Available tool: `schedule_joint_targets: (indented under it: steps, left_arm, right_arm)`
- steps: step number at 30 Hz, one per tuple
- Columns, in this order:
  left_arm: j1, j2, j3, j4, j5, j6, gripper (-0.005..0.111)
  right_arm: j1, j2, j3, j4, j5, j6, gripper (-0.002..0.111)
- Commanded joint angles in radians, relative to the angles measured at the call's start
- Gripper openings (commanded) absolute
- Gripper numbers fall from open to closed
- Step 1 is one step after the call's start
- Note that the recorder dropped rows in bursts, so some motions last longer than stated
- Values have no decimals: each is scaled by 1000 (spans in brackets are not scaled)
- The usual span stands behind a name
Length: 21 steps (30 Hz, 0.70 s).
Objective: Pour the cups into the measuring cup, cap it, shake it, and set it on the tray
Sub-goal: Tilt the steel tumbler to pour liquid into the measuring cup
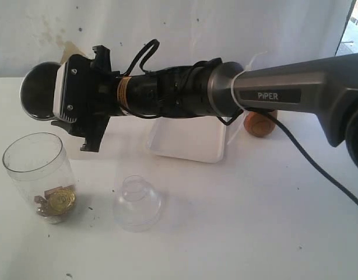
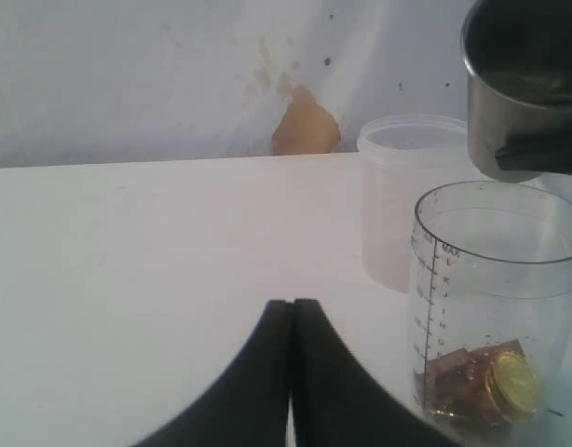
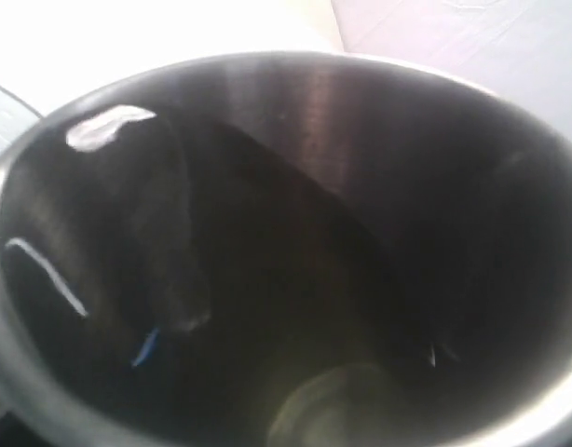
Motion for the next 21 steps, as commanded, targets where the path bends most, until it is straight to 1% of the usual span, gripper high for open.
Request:
schedule_joint_targets:
  steps: [1, 7, 11, 21]
  left_arm:
    - [-1, -5, 0, -3, -6, -4, 0]
    - [-1, -5, 0, -3, -6, -4, 0]
    - [-1, -5, 0, -3, -6, -4, 0]
    - [-1, -5, 0, -3, -6, -4, 0]
  right_arm:
    - [-1, -16, -20, 30, -25, -23, 0]
    - [6, -16, -22, 30, 2, -23, 0]
    - [31, -16, -48, 30, 89, -28, 0]
    - [32, -16, -55, 30, 87, -116, 0]
